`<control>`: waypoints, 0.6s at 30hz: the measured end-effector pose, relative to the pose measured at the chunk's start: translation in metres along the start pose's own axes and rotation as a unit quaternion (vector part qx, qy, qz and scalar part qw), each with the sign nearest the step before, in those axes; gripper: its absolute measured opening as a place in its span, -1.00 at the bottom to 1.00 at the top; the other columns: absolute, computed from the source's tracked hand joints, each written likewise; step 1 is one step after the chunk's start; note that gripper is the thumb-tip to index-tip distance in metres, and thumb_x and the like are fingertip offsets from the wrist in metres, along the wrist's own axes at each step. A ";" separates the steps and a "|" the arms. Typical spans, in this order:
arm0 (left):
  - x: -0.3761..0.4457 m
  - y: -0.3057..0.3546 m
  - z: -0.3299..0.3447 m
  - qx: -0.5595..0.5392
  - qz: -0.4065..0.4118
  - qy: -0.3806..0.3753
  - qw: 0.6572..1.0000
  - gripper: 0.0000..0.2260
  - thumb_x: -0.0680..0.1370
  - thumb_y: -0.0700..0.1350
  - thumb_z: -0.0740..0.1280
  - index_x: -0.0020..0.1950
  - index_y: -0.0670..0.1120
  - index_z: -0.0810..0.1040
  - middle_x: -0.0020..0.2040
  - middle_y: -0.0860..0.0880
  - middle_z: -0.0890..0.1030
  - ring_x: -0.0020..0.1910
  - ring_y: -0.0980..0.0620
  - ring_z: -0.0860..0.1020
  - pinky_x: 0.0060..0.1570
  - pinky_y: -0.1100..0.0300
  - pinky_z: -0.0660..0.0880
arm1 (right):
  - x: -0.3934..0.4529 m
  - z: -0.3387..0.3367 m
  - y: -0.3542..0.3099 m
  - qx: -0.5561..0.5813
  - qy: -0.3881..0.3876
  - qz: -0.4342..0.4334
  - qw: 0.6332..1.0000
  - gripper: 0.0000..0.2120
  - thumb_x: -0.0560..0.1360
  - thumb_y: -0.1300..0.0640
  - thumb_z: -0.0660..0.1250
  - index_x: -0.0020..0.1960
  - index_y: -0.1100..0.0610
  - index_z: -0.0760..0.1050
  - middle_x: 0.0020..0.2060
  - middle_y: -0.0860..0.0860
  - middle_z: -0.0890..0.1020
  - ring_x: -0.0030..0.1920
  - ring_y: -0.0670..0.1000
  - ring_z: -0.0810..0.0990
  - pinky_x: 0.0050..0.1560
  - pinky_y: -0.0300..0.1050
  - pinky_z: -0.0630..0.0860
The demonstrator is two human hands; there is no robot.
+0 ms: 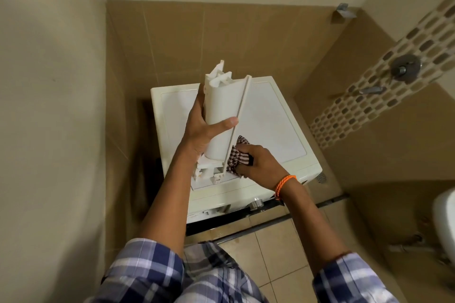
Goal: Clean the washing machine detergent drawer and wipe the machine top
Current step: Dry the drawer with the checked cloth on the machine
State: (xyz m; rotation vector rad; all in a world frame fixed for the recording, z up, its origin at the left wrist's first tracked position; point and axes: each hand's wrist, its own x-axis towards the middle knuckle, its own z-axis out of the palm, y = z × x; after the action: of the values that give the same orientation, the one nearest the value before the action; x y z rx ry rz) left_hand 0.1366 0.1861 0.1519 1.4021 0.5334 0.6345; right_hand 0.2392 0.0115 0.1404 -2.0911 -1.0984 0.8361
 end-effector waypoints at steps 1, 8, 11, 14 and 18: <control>0.000 -0.003 0.001 0.011 0.005 0.013 1.000 -0.07 0.38 0.00 0.67 0.67 0.14 0.28 0.31 0.21 0.64 0.27 0.13 0.65 0.18 0.03 0.70 | -0.001 -0.001 0.001 0.001 0.013 0.002 1.000 -0.73 0.49 0.31 0.48 0.16 0.11 0.65 -0.13 -0.14 0.69 -0.15 -0.21 0.66 -0.06 -0.30 0.53; 0.003 -0.009 0.012 0.160 0.035 0.088 0.983 0.21 0.30 0.34 0.66 0.75 0.23 -0.01 0.52 0.32 0.30 0.54 0.12 0.36 0.51 -0.09 0.47 | -0.011 0.010 0.004 -0.027 0.100 -0.034 0.994 -0.78 0.45 0.24 0.56 -0.12 0.10 0.51 -0.26 -0.07 0.59 -0.22 -0.12 0.58 -0.25 -0.30 0.45; 0.001 -0.011 0.015 0.175 0.031 0.134 0.975 0.19 0.31 0.39 0.62 0.75 0.22 -0.01 0.54 0.28 0.28 0.52 0.16 0.30 0.46 0.00 0.42 | -0.011 0.012 0.002 -0.020 0.120 -0.038 0.992 -0.80 0.46 0.24 0.53 -0.09 0.11 0.50 -0.22 -0.02 0.60 -0.18 -0.05 0.58 -0.23 -0.22 0.47; 0.000 -0.012 0.017 0.198 0.032 0.169 0.965 0.17 0.31 0.42 0.61 0.74 0.20 0.01 0.64 0.12 0.29 0.51 0.12 0.31 0.49 -0.14 0.46 | -0.017 0.024 -0.007 -0.026 0.120 -0.041 0.992 -0.74 0.41 0.22 0.54 -0.03 0.05 0.50 -0.08 0.01 0.60 -0.09 -0.07 0.59 -0.15 -0.17 0.56; -0.003 -0.011 0.024 0.241 0.073 0.188 0.949 0.16 0.33 0.40 0.61 0.74 0.09 0.07 0.62 0.04 0.33 0.50 0.11 0.33 0.50 -0.20 0.43 | -0.025 0.052 -0.025 -0.019 0.111 -0.084 0.990 -0.76 0.38 0.10 0.51 -0.02 -0.03 0.52 -0.07 -0.03 0.60 -0.06 -0.01 0.59 -0.14 -0.21 0.50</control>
State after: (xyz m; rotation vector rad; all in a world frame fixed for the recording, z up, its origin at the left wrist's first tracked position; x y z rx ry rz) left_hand 0.1518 0.1661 0.1431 1.8010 0.9406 0.9442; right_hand 0.1763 0.0135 0.1339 -2.0319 -1.1548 0.4922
